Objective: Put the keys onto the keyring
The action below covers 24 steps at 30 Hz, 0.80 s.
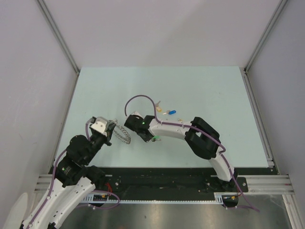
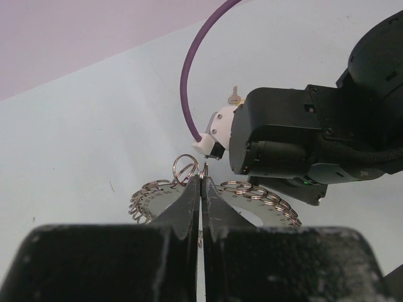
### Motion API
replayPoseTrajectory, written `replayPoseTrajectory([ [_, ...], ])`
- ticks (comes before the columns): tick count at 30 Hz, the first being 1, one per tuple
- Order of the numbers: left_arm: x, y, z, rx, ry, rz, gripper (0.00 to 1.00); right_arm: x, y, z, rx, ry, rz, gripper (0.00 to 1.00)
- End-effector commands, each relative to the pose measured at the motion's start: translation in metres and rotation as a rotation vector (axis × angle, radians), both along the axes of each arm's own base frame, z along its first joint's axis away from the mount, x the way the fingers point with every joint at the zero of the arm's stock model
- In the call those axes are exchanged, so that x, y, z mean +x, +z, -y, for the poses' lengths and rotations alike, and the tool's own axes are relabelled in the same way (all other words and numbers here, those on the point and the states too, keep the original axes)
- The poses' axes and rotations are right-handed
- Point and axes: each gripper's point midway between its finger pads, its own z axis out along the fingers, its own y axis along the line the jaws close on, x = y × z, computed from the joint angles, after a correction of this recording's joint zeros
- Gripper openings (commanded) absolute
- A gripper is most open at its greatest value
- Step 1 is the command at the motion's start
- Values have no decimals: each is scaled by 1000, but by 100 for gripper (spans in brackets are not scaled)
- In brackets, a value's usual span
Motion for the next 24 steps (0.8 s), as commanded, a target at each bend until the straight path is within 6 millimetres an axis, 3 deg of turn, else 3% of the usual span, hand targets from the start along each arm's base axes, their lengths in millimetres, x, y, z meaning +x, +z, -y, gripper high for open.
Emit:
replayPoseTrajectory([
  [1,2,15,4,-55,-3,39,1,8,41,-10,146,11,86,0],
  [3,3,15,4,-53,-3,38,1,3,31,2,162,17,71,0],
  [5,2,15,4,-53,-4,38,1,5,47,-9,275,32,106,0],
  [6,3,14,4,-51,-3,36,1,5,39,-6,300,33,119,0],
  [7,3,14,4,-52,-1,34,1,6,49,-7,337,49,144,0],
  [10,4,13,4,-50,1,31,1,2,42,-8,432,85,178,0],
  [11,4,13,3,-50,4,31,1,2,51,-11,481,95,197,0],
  [13,4,12,3,-48,5,29,1,0,52,-14,582,121,228,0],
  [15,4,12,3,-46,7,28,1,1,75,-20,692,150,297,0],
  [16,5,12,3,-47,7,28,1,-7,64,-11,694,168,297,0],
  [18,5,11,3,-46,5,25,1,-5,95,-11,829,192,401,0],
  [19,5,12,3,-45,7,27,1,-13,81,2,829,205,397,0],
  [20,4,12,3,-46,5,28,1,-12,85,8,857,205,426,0],
  [21,5,12,3,-46,7,28,1,-10,106,7,942,205,489,0],
  [23,5,11,4,-44,5,26,1,-13,98,22,963,196,504,0],
  [24,5,10,4,-44,4,26,1,-13,103,23,1007,194,517,0],
])
